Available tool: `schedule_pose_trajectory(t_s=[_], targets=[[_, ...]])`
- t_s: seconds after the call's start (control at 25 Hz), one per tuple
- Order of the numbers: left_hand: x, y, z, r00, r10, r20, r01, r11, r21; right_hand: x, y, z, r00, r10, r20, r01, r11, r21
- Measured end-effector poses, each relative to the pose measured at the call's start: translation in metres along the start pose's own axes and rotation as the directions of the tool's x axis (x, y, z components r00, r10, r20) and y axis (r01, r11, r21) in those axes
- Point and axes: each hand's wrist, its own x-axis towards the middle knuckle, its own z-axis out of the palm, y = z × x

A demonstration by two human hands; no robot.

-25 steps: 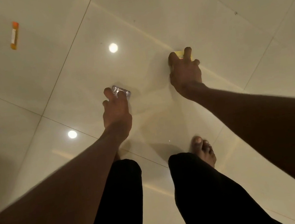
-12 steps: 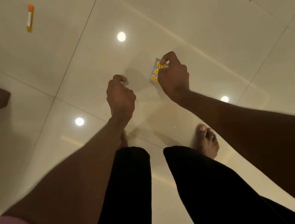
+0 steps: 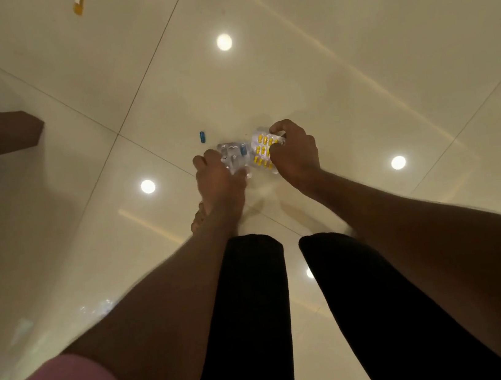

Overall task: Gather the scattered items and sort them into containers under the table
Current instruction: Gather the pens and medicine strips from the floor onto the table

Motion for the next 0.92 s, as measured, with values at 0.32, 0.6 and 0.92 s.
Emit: schedule_pose_trajectory(t_s=[0.32, 0.6, 0.92], targets=[[0.008, 0.008, 0.023, 0.994, -0.082, -0.075, 0.080, 0.996, -0.025, 0.005, 0.007, 0.018, 0.999, 0.029, 0.022, -0.030, 0.999, 0.032], [0.015, 0.006, 0.007, 0.996, -0.090, -0.014, 0.078, 0.923, -0.378, 0.008, -0.004, 0.010, 0.986, 0.142, 0.089, -0.158, 0.964, 0.216], [0.028, -0.023, -0.054, 0.937, -0.277, -0.211, 0.083, 0.764, -0.640, -0.001, -0.059, 0.040, 0.983, 0.138, 0.118, -0.134, 0.990, -0.045]])
